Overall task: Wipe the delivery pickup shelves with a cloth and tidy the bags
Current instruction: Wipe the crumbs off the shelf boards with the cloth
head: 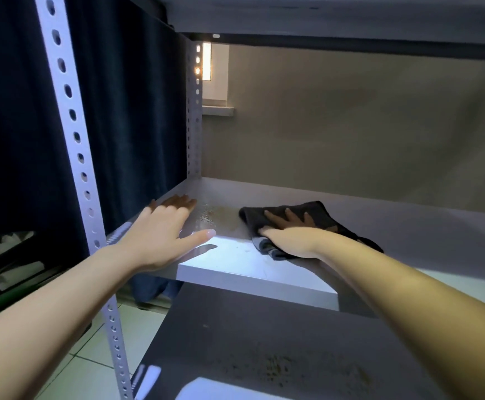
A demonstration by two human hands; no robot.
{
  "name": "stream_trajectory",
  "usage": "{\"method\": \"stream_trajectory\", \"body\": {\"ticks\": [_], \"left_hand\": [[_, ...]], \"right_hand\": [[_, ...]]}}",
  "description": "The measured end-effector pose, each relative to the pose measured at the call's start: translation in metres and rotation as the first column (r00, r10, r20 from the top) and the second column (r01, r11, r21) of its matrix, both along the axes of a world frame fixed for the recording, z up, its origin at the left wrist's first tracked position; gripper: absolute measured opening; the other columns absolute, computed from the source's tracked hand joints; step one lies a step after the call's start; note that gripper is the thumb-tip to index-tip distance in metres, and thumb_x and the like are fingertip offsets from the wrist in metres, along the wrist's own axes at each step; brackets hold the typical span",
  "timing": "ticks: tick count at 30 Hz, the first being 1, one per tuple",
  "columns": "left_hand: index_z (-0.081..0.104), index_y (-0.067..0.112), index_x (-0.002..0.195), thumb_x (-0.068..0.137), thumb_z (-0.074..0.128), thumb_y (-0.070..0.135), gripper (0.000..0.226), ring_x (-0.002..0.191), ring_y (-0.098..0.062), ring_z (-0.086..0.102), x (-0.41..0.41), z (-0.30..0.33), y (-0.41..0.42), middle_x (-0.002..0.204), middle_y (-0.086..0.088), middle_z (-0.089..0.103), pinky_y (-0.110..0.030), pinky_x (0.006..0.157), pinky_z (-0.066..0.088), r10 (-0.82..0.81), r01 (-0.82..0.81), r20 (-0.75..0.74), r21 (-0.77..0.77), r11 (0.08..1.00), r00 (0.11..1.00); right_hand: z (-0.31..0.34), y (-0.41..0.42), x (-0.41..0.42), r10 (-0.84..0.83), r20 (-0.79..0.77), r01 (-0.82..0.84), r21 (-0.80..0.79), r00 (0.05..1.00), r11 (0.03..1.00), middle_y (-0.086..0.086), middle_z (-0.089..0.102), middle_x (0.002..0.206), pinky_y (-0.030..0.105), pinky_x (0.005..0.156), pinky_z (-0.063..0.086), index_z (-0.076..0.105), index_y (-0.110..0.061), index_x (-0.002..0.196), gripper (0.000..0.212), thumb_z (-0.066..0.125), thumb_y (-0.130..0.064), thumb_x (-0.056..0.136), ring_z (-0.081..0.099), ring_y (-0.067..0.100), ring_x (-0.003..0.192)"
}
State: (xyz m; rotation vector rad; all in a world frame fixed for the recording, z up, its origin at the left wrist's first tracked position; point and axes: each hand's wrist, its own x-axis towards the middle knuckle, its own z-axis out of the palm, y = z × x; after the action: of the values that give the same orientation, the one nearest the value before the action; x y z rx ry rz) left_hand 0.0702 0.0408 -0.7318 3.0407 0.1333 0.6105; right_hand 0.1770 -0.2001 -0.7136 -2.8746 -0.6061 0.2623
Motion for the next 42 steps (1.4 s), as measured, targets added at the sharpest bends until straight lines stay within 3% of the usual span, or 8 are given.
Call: {"method": "stream_trajectory", "body": {"ticks": [8,11,14,19,31,34,38,42], "left_hand": [[0.021,0.02,0.149,0.065,0.003,0.09,0.11,0.125,-0.024,0.046,-0.003,-0.001,0.012,0.146,-0.002,0.042,-0.049,0.111,0.028,0.038,-0.048,-0.089,-0.116,0.992,0.995],[0.025,0.02,0.147,0.072,0.007,0.087,0.101,0.126,-0.025,0.046,-0.004,-0.002,0.011,0.144,-0.002,0.045,-0.047,0.111,0.027,0.058,-0.069,-0.082,-0.142,0.987,0.995],[0.043,0.021,0.131,0.075,0.016,0.084,0.089,0.119,-0.023,0.05,-0.003,-0.002,0.01,0.135,-0.002,0.052,-0.046,0.109,0.032,0.067,-0.08,-0.092,-0.138,0.987,0.993],[0.046,0.022,0.111,0.077,0.017,0.081,0.074,0.115,-0.024,0.05,-0.005,0.002,0.011,0.126,-0.004,0.056,-0.05,0.109,0.028,0.055,-0.072,-0.158,-0.104,0.992,0.986],[0.048,0.022,0.123,0.072,0.012,0.086,0.09,0.127,-0.021,0.044,-0.001,-0.003,0.011,0.138,0.003,0.049,-0.049,0.115,0.021,0.088,-0.107,-0.172,-0.107,0.988,0.981],[0.034,0.018,0.142,0.072,0.012,0.088,0.102,0.135,-0.021,0.036,-0.002,-0.002,0.014,0.147,0.001,0.041,-0.048,0.117,0.016,0.073,-0.093,-0.176,-0.108,0.99,0.982],[0.047,0.018,0.122,0.068,0.011,0.091,0.097,0.112,-0.018,0.048,-0.005,-0.002,0.014,0.116,0.005,0.057,-0.048,0.112,0.024,0.065,-0.084,-0.144,-0.129,0.988,0.987],[0.024,0.017,0.146,0.069,0.012,0.091,0.107,0.133,-0.017,0.034,-0.003,-0.002,0.015,0.147,0.004,0.037,-0.046,0.116,0.017,0.061,-0.074,-0.09,-0.146,0.986,0.994]], "right_hand": [[-0.001,-0.021,-0.059,0.195,0.048,-0.191,-0.087,0.98,0.978,-0.015,-0.013,0.159,0.066,0.11,-0.005,-0.001,-0.064,0.139,0.054,0.023,-0.065,0.091,-0.014,0.023,0.147],[0.002,-0.005,-0.061,0.253,0.045,-0.248,-0.09,0.966,0.965,-0.016,-0.013,0.159,0.064,0.109,-0.009,-0.001,-0.068,0.136,0.051,0.023,-0.066,0.091,-0.015,0.022,0.147],[0.012,0.031,-0.041,0.291,0.017,-0.29,-0.057,0.956,0.955,-0.016,-0.005,0.159,0.046,0.101,-0.022,0.01,-0.056,0.145,0.048,0.022,-0.057,0.098,-0.014,0.014,0.146],[0.006,0.074,-0.003,0.186,-0.011,-0.186,-0.043,0.983,0.982,-0.016,-0.009,0.159,0.072,0.104,-0.01,0.004,-0.067,0.137,0.045,0.02,-0.061,0.096,-0.013,0.027,0.147],[-0.001,0.028,-0.01,0.327,-0.005,-0.327,-0.03,0.945,0.945,-0.028,-0.009,0.155,0.062,0.111,-0.006,-0.001,-0.08,0.123,0.038,0.016,-0.062,0.094,-0.016,0.01,0.145],[0.001,0.058,0.038,0.336,0.03,-0.334,-0.062,0.941,0.94,-0.022,-0.004,0.157,0.057,0.115,-0.004,0.018,-0.057,0.142,0.046,0.018,-0.054,0.097,-0.009,0.018,0.148],[0.001,0.096,0.1,0.111,-0.05,-0.104,0.12,0.993,0.987,-0.008,0.002,0.161,0.042,0.117,-0.005,0.017,-0.038,0.151,0.059,0.028,-0.058,0.096,-0.001,0.018,0.148],[0.002,0.134,0.126,0.071,-0.01,-0.069,0.11,0.997,0.992,0.003,0.016,0.16,0.035,0.116,0.008,0.022,-0.029,0.151,0.067,0.03,-0.062,0.093,0.014,0.022,0.146]]}}
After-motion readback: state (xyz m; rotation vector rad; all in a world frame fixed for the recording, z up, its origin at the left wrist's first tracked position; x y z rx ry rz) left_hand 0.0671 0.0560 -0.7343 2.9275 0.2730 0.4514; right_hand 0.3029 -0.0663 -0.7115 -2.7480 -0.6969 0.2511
